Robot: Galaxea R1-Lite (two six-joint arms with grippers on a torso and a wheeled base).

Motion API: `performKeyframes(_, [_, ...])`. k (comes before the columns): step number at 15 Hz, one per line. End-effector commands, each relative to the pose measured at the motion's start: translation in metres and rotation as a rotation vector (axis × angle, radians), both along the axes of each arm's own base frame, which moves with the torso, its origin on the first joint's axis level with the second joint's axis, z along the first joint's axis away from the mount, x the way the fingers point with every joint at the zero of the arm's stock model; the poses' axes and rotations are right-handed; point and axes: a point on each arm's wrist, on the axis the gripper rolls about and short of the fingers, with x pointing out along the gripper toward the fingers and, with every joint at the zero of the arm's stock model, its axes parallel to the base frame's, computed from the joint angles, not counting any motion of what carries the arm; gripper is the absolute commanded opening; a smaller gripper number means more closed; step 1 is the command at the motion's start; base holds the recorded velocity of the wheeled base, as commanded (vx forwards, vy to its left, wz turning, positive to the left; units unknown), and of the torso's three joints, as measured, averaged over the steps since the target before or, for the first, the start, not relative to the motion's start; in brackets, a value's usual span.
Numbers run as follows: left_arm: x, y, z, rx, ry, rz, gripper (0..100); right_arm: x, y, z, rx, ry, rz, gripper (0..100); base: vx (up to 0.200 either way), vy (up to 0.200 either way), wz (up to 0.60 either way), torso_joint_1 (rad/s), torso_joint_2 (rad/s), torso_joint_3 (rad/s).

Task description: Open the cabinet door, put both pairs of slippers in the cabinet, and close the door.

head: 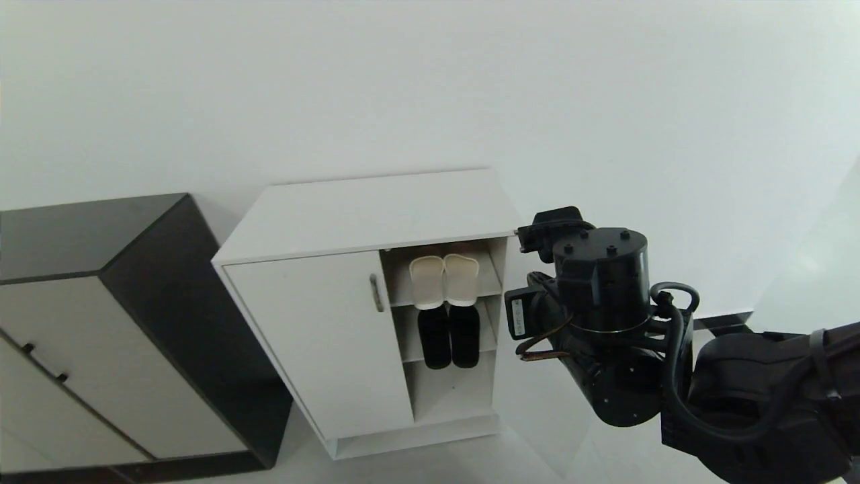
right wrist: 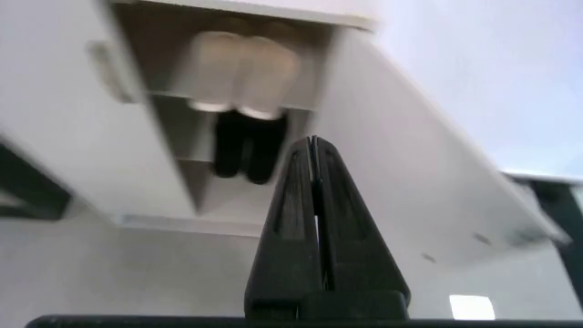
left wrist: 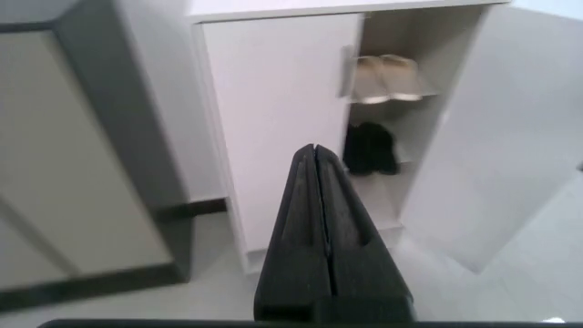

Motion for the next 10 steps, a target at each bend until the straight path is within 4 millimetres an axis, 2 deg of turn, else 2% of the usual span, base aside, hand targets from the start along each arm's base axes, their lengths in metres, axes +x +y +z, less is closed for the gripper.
performKeyframes(1, [0.000,0.000,0.000,0.000,0.000,0.000,0,0.006,-0.003,-0.002,-0.004,0.003,-0.018,0,0.000,0.000,-0.60,-0.002,0.00,-0.002])
performKeyframes(3, [0.000,0.000,0.000,0.000,0.000,0.000,0,0.017,-0.009,-0.003,-0.003,0.002,-0.052,0,0.000,0.000,-0.60,0.005,0.00,0.005])
performKeyframes(6, [0.000,0.000,0.000,0.000,0.000,0.001,0,0.043,-0.028,0.000,0.022,-0.024,-0.063,0,0.000,0.000,0.00,0.000,0.00,0.000])
performKeyframes(9, [0.000,0.000,0.000,0.000,0.000,0.001,0,0.075,-0.042,0.014,0.100,-0.015,-0.140,0,0.000,0.000,0.00,0.000,0.00,0.000])
performKeyframes(10, [0.000,0.000,0.000,0.000,0.000,0.001,0,0.081,-0.044,0.019,0.133,0.009,-0.154,0,0.000,0.000,0.00,0.000,0.00,0.000])
